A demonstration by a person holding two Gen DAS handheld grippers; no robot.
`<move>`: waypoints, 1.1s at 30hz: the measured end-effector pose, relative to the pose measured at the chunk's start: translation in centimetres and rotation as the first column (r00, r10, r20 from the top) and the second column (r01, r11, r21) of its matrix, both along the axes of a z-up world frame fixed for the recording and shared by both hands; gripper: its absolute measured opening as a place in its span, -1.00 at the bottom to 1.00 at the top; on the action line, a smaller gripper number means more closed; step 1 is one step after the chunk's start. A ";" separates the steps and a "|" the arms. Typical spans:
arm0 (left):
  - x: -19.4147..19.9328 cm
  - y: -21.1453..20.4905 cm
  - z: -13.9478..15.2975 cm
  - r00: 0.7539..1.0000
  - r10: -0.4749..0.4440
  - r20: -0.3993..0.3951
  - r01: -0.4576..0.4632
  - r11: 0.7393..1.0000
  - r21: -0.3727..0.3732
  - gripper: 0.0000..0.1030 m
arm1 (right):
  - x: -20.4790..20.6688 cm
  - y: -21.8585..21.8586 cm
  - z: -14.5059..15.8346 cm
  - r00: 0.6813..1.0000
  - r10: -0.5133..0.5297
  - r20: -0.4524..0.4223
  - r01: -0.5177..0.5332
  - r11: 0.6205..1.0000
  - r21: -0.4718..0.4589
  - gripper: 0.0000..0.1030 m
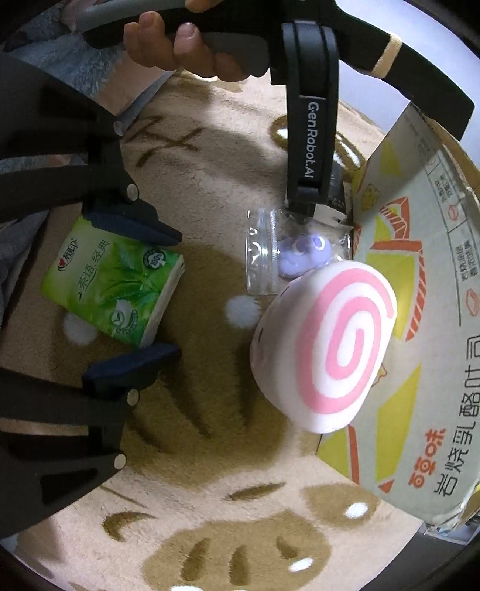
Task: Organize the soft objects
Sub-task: 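Grasp the black tissue pack with the left tool while the right tool grasps the green tissue pack, then lift both tissue packs and carry them over the cardboard box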
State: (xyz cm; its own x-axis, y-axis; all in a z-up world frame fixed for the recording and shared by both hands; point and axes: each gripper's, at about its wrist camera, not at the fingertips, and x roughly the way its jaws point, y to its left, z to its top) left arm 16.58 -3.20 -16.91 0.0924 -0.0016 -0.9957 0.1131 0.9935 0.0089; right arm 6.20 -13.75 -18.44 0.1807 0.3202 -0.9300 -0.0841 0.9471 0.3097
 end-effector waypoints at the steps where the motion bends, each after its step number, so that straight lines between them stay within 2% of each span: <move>1: -0.1 0.2 0.3 1.000 0.001 0.007 -0.001 1.000 0.005 0.24 | 0.0 -0.5 0.0 1.000 0.004 0.008 -0.004 1.000 0.007 0.11; 5: -0.8 0.6 1.1 0.999 -0.003 0.043 0.003 1.000 0.006 0.24 | 0.3 -1.0 1.0 0.998 0.016 0.057 -0.016 1.000 0.005 0.09; 10: -3.3 0.2 3.1 0.991 -0.008 0.130 0.003 0.999 0.041 0.23 | 0.4 -1.4 2.3 0.991 0.006 0.131 -0.006 1.000 0.005 0.09; 14: -5.8 0.1 5.5 0.973 -0.017 0.229 0.001 0.998 0.066 0.24 | -0.2 -2.3 3.9 0.979 -0.006 0.202 0.006 1.000 0.002 0.08; 17: -6.9 0.4 7.5 0.958 -0.008 0.287 -0.007 0.999 0.050 0.24 | -0.4 -3.0 5.5 0.962 -0.027 0.273 0.028 1.000 -0.002 0.08; 20: -7.9 1.4 9.5 0.939 0.005 0.345 -0.017 0.999 0.031 0.24 | -1.0 -3.4 7.4 0.932 -0.052 0.360 0.057 0.998 -0.003 0.08; 25: -9.0 2.0 12.4 0.893 0.011 0.451 -0.016 1.000 0.007 0.24 | -1.9 -4.5 9.9 0.870 -0.102 0.482 0.118 0.993 -0.003 0.08; 28: -9.2 3.0 14.2 0.845 0.053 0.533 -0.069 0.998 0.011 0.24 | -2.7 -5.5 11.2 0.836 -0.132 0.533 0.150 0.989 0.010 0.08; 33: -8.8 4.9 14.9 0.806 0.077 0.587 -0.070 0.997 -0.035 0.23 | -3.1 -6.5 12.7 0.768 -0.172 0.617 0.199 0.980 0.026 0.08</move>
